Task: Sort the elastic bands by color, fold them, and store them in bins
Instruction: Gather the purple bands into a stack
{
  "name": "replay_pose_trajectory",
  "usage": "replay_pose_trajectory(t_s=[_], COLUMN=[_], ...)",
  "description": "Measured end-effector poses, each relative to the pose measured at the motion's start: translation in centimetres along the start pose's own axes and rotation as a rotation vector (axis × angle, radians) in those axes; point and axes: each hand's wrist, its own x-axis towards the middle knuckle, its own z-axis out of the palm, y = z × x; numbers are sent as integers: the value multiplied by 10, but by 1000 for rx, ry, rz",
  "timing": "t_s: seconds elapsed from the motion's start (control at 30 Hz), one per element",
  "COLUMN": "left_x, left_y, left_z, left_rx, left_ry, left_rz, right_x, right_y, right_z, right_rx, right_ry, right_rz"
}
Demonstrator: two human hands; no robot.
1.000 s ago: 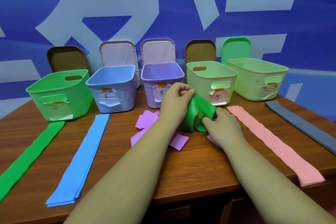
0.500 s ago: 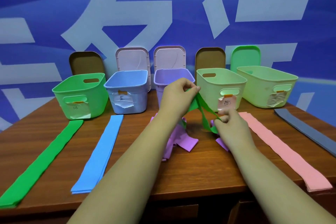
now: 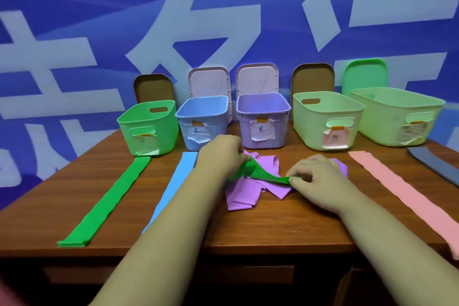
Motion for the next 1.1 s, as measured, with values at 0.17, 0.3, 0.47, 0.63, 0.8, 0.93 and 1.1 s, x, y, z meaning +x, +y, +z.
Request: replay_pose_trajectory(t_s=[0.17, 0.3, 0.47, 0.63, 0.8, 0.93, 1.1], left_x=[-6, -9, -21, -37, -48, -63, -85], left_y=[-14, -22, -30, -34, -57, -74, -110], left_z=[15, 18, 9, -18, -42, -51, -65], left_rx=[-11, -63, -243, -270, -379, -871, -1196], left_ry=[-10, -50, -216, -345, -315, -217, -172], left_rz=[-43, -51, 61, 184, 154, 17, -81], right_x=[-3, 0, 3, 31, 74, 114, 154], right_y=[-2, 4, 1, -19, -54, -90, -150], right_z=[-1, 4, 0, -21, -42, -46, -42], right_rx=[1, 33, 277, 463, 499, 600, 748], right_ry=[-118, -62, 90, 209, 281, 295, 311], right_rz=[-77, -73, 15, 88, 39, 78, 124])
